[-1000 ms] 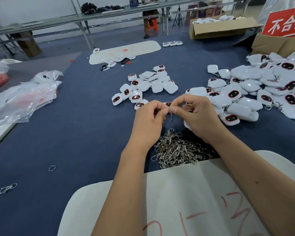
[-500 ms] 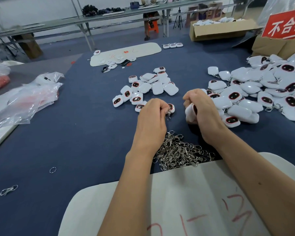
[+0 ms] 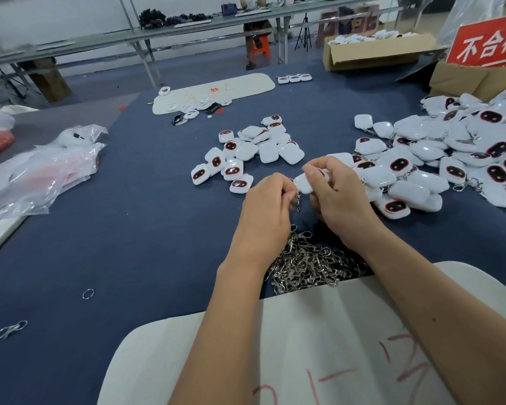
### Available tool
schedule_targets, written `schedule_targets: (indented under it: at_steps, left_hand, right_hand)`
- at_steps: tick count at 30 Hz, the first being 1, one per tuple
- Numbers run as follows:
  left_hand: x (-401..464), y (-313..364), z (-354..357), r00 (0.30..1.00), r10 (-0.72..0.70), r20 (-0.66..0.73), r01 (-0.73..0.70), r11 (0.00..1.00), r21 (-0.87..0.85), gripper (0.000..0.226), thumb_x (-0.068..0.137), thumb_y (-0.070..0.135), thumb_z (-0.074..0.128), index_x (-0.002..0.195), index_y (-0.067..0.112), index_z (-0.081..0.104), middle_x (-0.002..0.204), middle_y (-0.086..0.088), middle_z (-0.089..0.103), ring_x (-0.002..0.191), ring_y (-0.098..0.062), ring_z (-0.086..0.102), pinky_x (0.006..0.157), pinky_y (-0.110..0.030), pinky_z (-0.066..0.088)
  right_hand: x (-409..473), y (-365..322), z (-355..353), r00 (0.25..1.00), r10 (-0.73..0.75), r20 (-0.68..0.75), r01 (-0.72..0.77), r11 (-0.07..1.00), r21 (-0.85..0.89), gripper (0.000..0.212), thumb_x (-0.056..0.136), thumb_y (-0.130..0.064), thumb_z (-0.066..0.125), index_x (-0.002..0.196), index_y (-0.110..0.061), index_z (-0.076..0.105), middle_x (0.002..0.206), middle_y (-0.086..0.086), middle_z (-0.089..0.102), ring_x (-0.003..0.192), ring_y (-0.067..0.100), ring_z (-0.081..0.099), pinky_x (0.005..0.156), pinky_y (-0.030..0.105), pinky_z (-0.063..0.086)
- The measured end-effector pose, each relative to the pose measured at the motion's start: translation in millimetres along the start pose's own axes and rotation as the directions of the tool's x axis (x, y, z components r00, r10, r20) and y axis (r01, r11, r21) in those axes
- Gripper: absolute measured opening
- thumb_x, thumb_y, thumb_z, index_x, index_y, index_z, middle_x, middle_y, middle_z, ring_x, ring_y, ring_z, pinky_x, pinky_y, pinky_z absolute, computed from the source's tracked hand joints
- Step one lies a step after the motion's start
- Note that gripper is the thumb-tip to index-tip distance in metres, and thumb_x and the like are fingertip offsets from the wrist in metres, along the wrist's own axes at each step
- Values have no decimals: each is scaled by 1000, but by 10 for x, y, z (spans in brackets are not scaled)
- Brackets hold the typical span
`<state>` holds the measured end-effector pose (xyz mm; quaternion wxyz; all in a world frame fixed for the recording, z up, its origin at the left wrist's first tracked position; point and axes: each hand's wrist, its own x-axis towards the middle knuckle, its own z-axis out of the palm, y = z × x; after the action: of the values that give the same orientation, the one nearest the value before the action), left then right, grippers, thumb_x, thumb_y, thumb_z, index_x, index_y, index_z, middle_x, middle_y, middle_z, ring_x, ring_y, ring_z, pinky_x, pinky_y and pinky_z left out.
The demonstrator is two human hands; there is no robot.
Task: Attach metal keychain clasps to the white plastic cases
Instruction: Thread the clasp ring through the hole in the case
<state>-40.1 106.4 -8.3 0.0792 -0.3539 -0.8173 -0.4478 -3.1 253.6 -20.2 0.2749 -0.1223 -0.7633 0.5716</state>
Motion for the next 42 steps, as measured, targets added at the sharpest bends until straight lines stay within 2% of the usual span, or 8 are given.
schedule_targets:
  at_steps: [4,10,16,20,25,31,39,42]
  left_hand:
    - [1,-5,-3,1000,1,7,-1,1000,-1,17,102,6,50,88,14,57,86,6,62,81,-10,55,71,-26,45]
    - [-10,9,-12,1000,-17,-8,18,999,33,15,99,5,52,89,14,57,81,15,54,80,4,49,67,-16,34]
    - [-25,31,4,999,-34,-20,35,998,47,17,100,5,49,88,15,54,87,5,59,81,-4,50,71,-32,39]
    - [-32,72,9,998,-67,-23,68,993,97,14,102,8,48,91,11,55,92,-2,61,86,-23,54,77,-46,47]
    - [-31,126,-1,996,-87,-26,90,984,156,14,103,10,47,92,12,55,93,-3,60,85,-24,51,75,-45,45]
    - [-34,157,8,996,-85,13,81,976,200,15,99,3,46,89,12,52,92,-3,55,84,-25,48,74,-42,41]
    - [-48,141,32,997,-73,-36,79,973,218,16,96,0,46,85,11,52,89,-4,55,81,-25,46,73,-42,38]
    - [-48,108,47,996,-49,-74,60,986,153,17,100,5,48,86,10,56,90,-5,60,84,-24,51,75,-44,42]
  right_hand:
    - [-13,-18,-7,1000,4,-16,-3,1000,24,14,106,-24,53,104,-13,61,51,-16,47,47,4,40,50,21,34]
    - [-38,-53,-5,1000,-13,2,13,999,34,11,106,-20,51,102,-13,58,52,-12,47,47,6,41,44,20,35]
    - [-58,-68,3,999,-49,13,49,999,-10,10,106,-19,51,99,-14,57,55,-11,49,49,11,46,48,25,39]
    - [-75,-71,5,996,-91,-2,90,991,-100,9,106,-21,51,99,-16,56,54,-10,53,50,11,49,52,30,43]
    - [-95,-84,9,992,-125,-3,123,975,-184,10,106,-22,50,100,-17,55,58,0,56,50,12,50,58,36,47]
    - [-104,-115,20,988,-156,-8,149,956,-252,10,106,-21,50,100,-15,55,63,8,62,59,27,57,63,38,47]
    - [-82,-122,58,997,-77,-10,72,965,-253,13,105,-21,49,100,-14,58,68,-1,60,61,16,56,65,34,46]
    - [-63,-95,71,1000,-6,-18,3,989,-147,14,102,-21,48,99,-14,59,69,-2,56,62,18,50,64,31,41]
